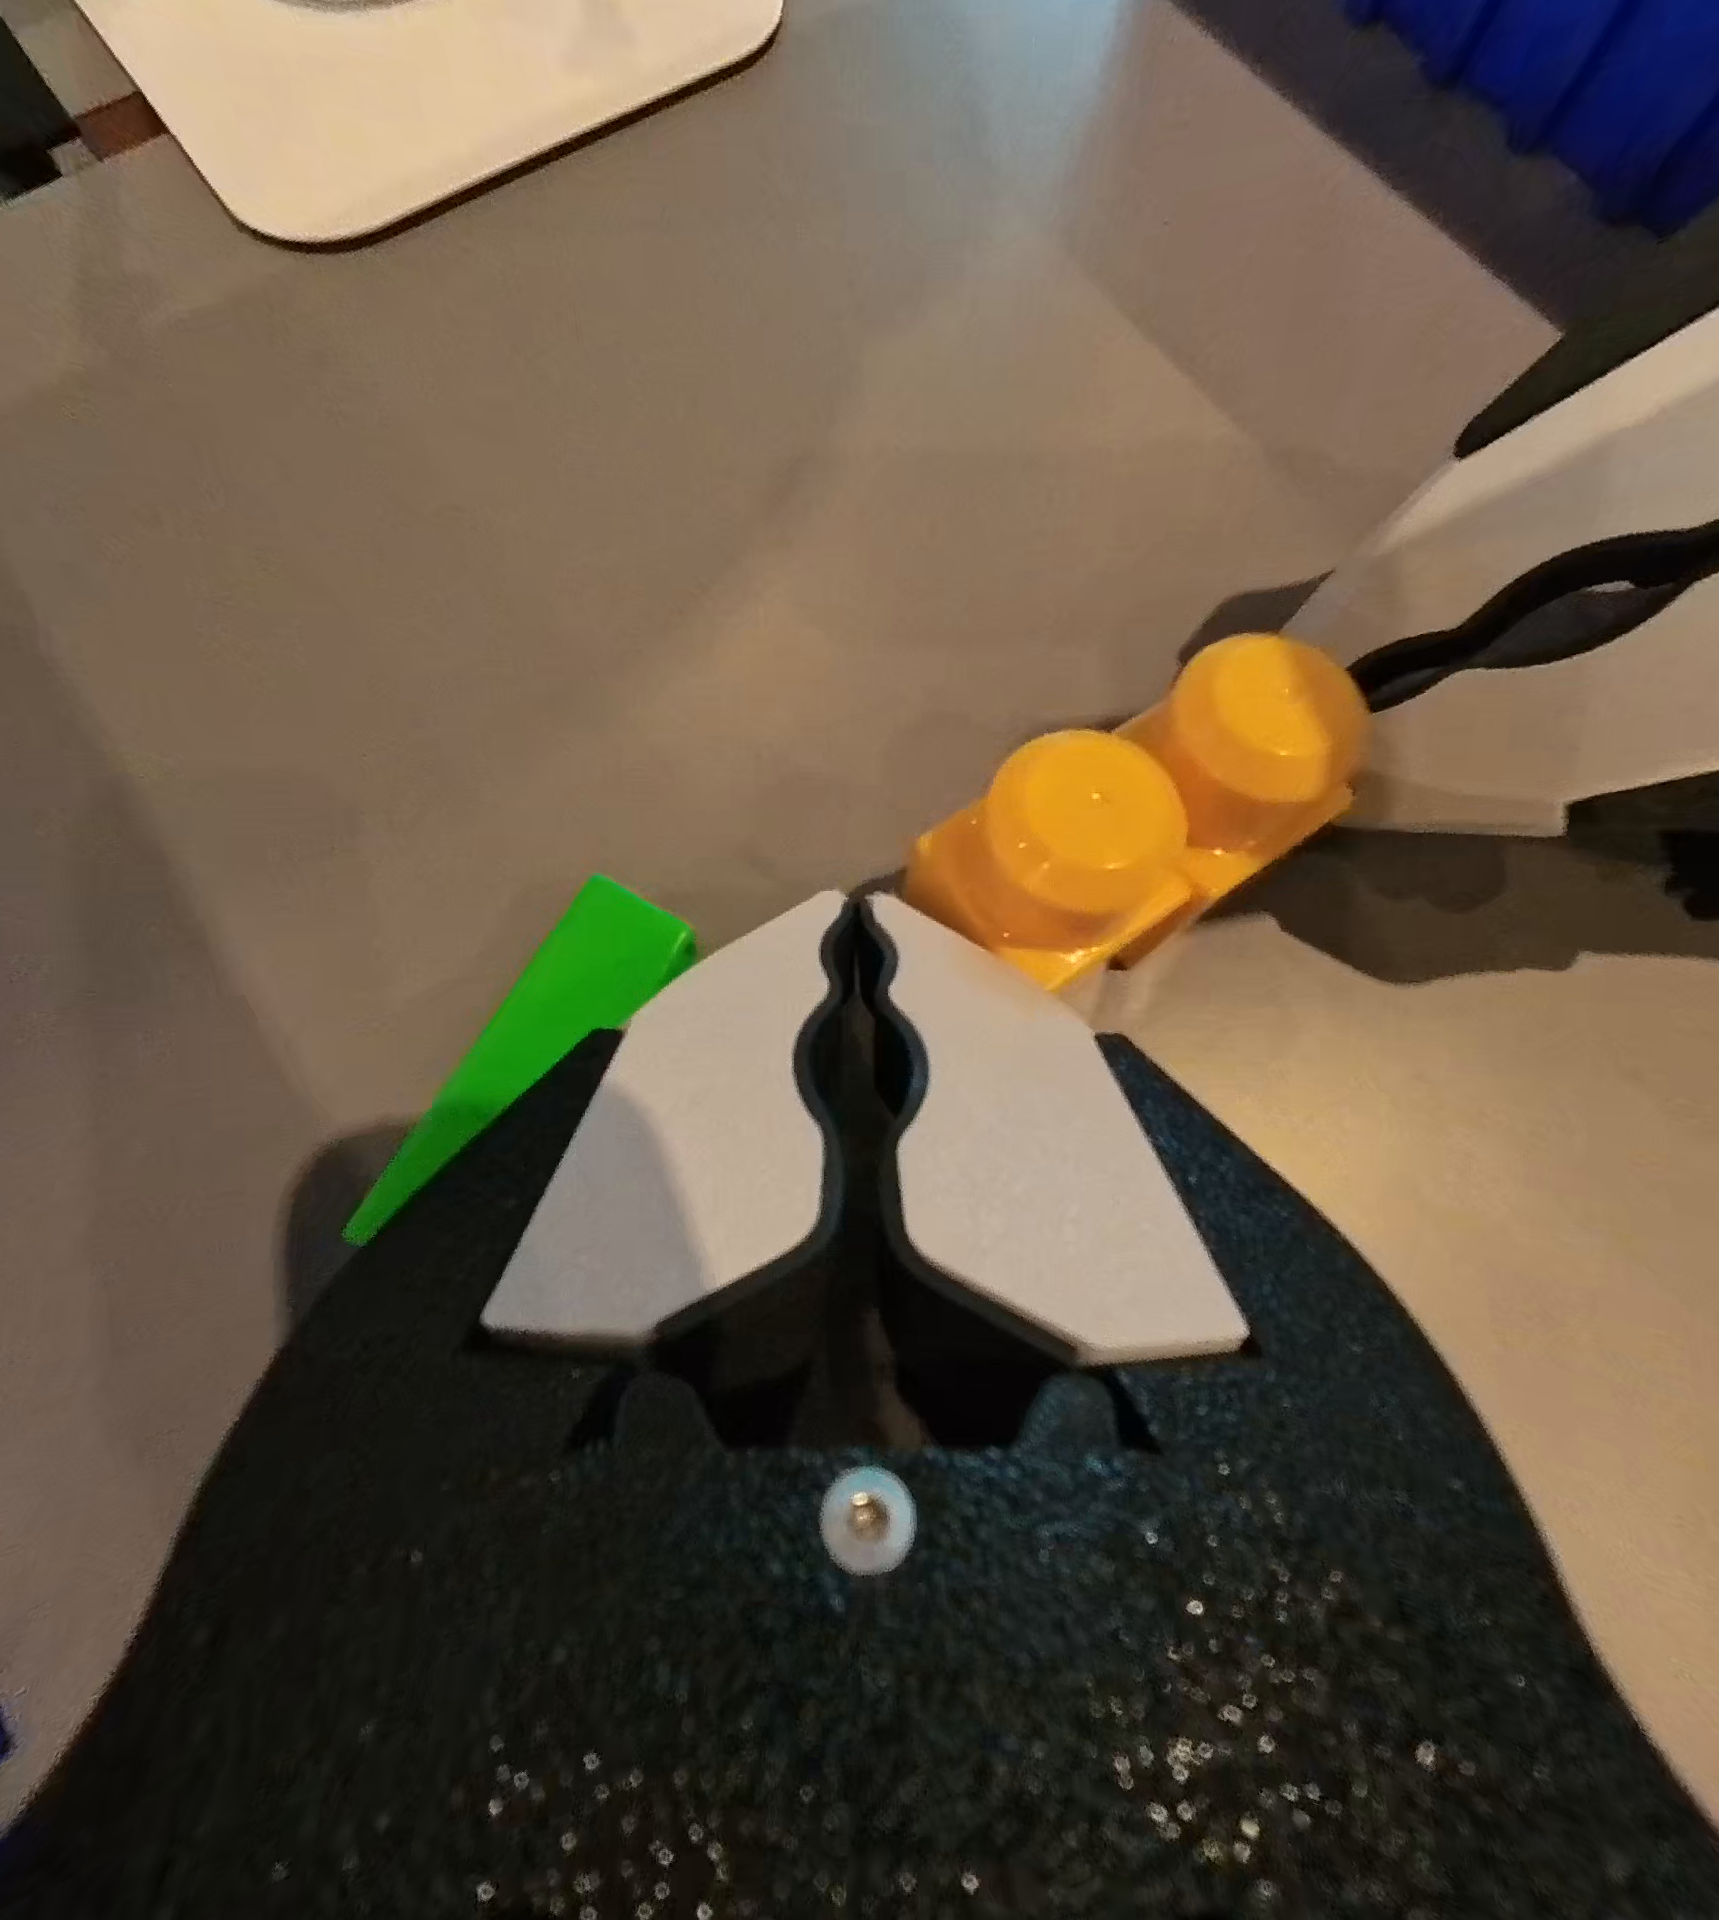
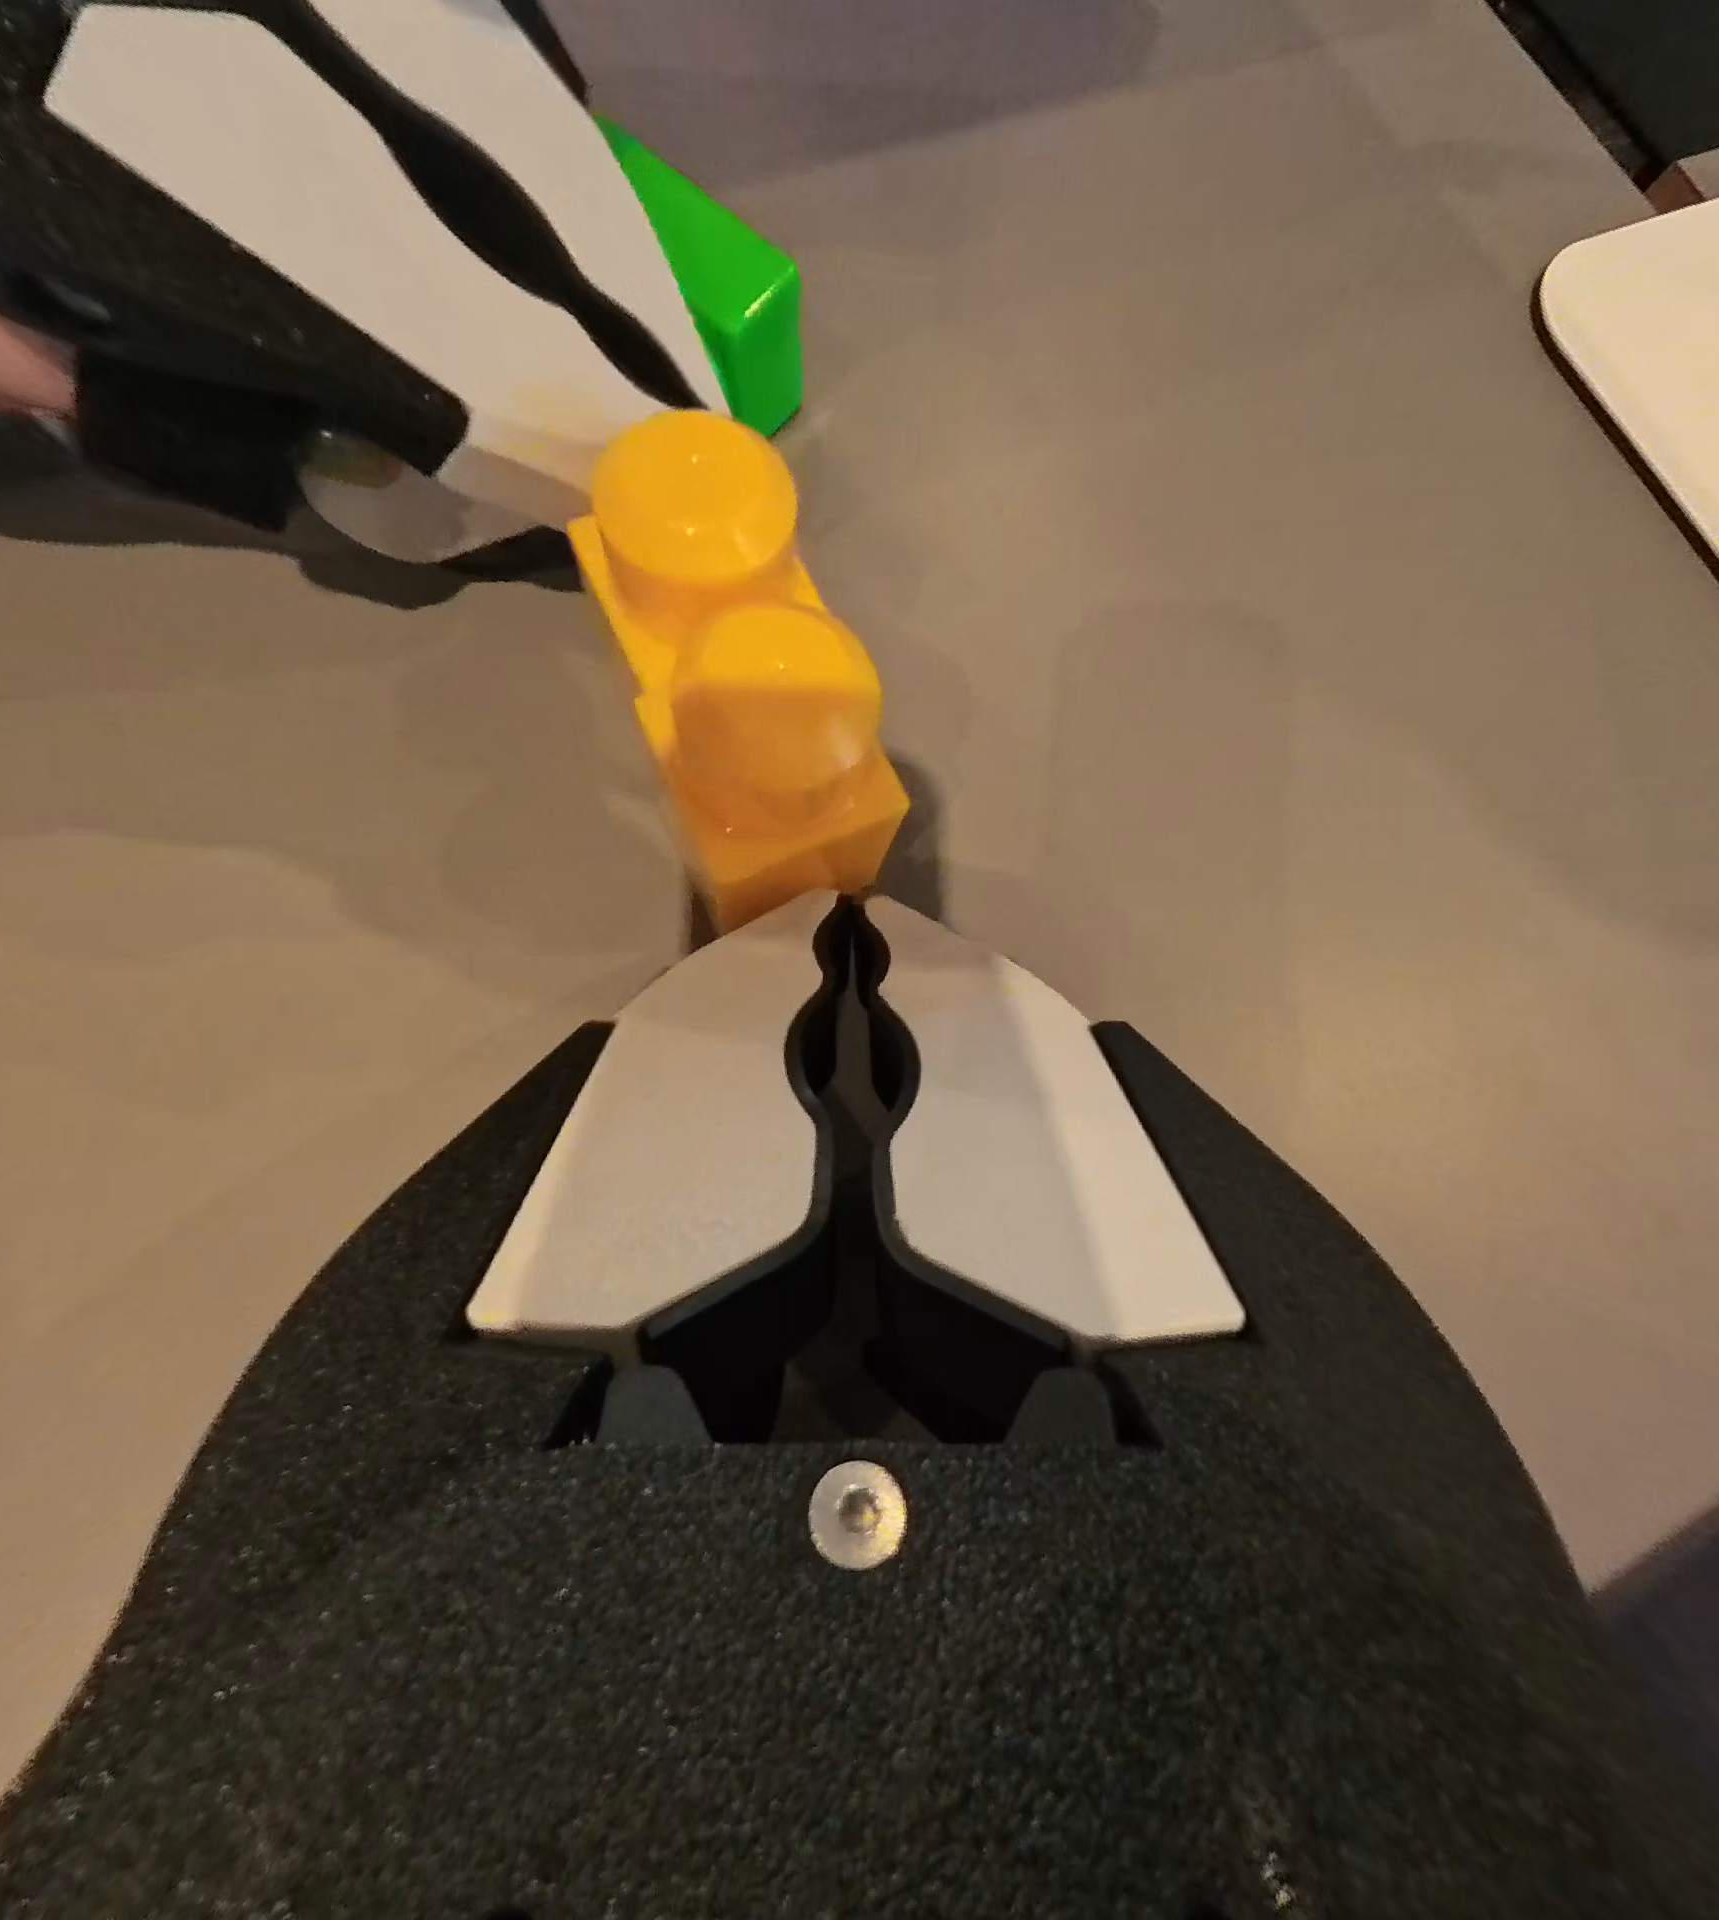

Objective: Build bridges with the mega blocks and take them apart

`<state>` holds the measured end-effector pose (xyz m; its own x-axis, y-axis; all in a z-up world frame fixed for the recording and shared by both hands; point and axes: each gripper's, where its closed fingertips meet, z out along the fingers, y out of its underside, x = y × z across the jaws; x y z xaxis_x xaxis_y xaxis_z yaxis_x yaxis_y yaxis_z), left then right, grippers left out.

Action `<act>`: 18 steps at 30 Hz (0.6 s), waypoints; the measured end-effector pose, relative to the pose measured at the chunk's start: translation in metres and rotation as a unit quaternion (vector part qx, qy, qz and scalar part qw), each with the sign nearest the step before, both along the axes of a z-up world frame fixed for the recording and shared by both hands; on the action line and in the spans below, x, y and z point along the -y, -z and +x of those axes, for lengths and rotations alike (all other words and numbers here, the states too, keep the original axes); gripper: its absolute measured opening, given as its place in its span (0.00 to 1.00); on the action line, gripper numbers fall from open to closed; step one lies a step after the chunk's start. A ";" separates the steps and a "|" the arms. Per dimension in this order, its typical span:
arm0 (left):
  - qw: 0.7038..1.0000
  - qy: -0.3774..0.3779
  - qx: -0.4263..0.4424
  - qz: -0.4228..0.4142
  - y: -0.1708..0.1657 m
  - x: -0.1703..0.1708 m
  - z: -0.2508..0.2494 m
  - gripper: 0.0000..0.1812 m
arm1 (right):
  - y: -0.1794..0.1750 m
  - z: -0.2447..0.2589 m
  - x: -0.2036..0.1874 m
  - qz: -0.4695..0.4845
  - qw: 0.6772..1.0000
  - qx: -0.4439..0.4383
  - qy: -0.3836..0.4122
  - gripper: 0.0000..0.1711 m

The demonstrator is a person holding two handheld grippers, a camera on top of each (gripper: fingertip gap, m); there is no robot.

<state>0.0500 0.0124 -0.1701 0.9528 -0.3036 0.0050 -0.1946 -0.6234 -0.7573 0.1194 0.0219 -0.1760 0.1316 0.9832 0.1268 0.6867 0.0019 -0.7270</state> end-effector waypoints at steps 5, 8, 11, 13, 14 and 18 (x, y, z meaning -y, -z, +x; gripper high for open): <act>1.000 0.007 0.002 -0.004 0.000 0.008 0.005 0.00 | 0.001 0.001 0.001 -0.003 1.000 0.002 -0.001 0.00; 1.000 0.009 0.004 -0.006 0.001 0.015 0.006 0.00 | 0.002 0.000 0.004 -0.010 1.000 0.005 -0.007 0.00; 1.000 0.008 0.000 -0.006 0.002 0.019 0.004 0.00 | 0.003 0.000 0.006 -0.011 1.000 0.012 -0.011 0.00; 1.000 0.001 -0.009 0.001 0.001 0.019 -0.002 0.00 | 0.002 0.007 0.001 0.004 1.000 0.023 -0.002 0.00; 1.000 -0.005 -0.015 0.007 0.000 0.019 -0.006 0.00 | 0.001 0.010 -0.002 0.012 1.000 0.026 0.000 0.00; 0.999 -0.026 -0.018 0.035 -0.009 0.021 -0.022 0.00 | -0.007 0.020 0.000 0.013 1.000 0.023 -0.013 0.00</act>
